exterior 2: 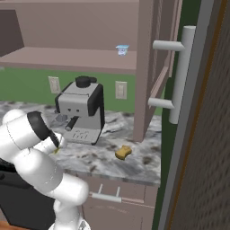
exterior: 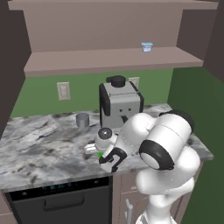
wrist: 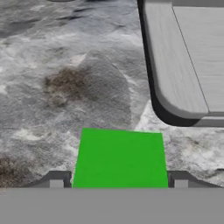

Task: Pick the sponge and sponge from the cabinet and place them on the counter.

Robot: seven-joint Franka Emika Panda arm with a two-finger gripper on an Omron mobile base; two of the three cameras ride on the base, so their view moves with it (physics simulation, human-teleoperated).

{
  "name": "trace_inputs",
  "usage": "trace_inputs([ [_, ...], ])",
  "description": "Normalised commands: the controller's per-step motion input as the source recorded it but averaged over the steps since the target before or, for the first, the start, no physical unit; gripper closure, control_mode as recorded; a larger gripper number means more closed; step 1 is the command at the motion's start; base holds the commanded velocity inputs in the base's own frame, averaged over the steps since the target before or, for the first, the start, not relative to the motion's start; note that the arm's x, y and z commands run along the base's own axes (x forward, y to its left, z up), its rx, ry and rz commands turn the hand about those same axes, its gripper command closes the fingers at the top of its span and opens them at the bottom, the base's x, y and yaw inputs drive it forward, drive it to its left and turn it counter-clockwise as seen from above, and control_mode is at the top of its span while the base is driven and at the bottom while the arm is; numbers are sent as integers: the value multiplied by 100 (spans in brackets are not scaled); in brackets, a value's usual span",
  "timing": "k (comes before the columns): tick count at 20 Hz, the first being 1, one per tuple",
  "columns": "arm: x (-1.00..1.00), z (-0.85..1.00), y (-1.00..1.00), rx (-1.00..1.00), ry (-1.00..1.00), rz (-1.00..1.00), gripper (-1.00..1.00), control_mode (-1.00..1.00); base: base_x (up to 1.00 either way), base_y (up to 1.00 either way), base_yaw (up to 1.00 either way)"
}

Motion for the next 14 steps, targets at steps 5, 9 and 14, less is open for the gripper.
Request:
trace_inputs([
  [5,-31,0,-8,1,-3,0,-100,-100,0,0,0],
  [9,-34,17,-7,1,-1,0,-100,-100,0,0,0],
  [14,-14,58,0,1,1,0,-100,-100,0,0,0],
])
